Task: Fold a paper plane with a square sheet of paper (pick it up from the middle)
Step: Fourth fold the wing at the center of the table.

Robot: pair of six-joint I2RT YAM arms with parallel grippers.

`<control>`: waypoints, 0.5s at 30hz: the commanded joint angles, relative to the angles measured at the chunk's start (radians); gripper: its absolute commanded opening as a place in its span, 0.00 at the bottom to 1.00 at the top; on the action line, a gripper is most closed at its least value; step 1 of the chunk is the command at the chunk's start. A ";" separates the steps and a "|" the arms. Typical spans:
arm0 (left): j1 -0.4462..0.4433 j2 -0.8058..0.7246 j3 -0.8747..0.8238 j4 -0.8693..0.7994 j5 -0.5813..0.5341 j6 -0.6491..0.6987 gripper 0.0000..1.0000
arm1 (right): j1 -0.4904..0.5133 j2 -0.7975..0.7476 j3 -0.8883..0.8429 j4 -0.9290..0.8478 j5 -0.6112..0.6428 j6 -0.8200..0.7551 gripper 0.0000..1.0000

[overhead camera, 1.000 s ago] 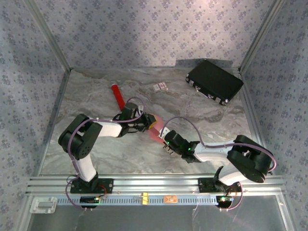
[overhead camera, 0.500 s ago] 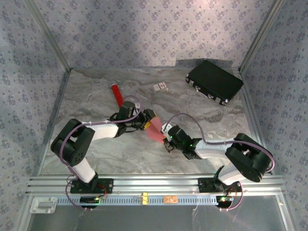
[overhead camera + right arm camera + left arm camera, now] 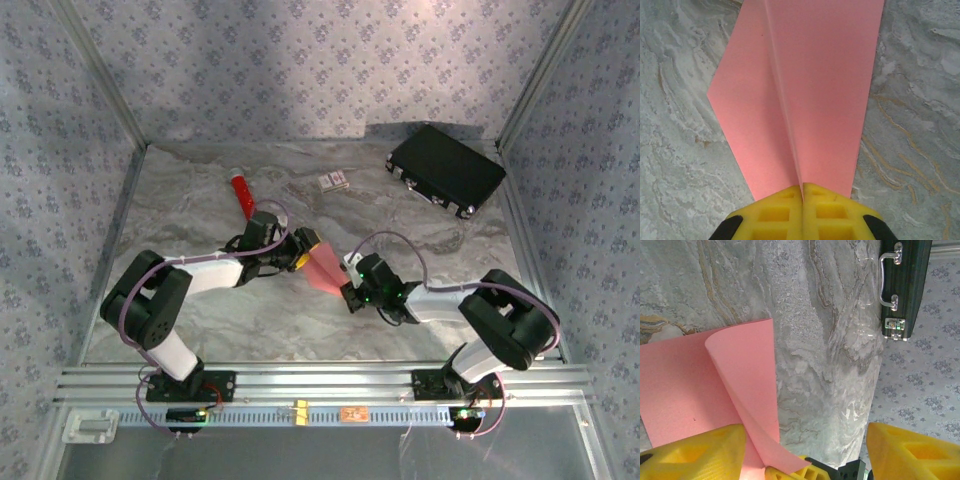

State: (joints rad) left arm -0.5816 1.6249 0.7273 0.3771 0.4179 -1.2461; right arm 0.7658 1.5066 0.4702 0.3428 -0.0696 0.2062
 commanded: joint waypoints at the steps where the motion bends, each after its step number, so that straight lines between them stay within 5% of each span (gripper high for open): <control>1: 0.008 -0.028 -0.011 -0.006 -0.007 0.016 0.64 | -0.021 0.019 0.022 0.012 -0.069 0.058 0.04; 10: 0.009 -0.024 -0.020 0.002 -0.007 0.013 0.57 | -0.107 0.088 0.085 -0.022 -0.292 0.160 0.04; 15: 0.008 -0.022 -0.025 0.005 -0.009 0.011 0.36 | -0.148 0.133 0.117 -0.024 -0.400 0.225 0.04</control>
State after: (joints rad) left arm -0.5777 1.6249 0.7116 0.3767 0.4171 -1.2396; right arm 0.6342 1.6123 0.5594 0.3405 -0.3649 0.3645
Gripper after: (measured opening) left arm 0.387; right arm 0.053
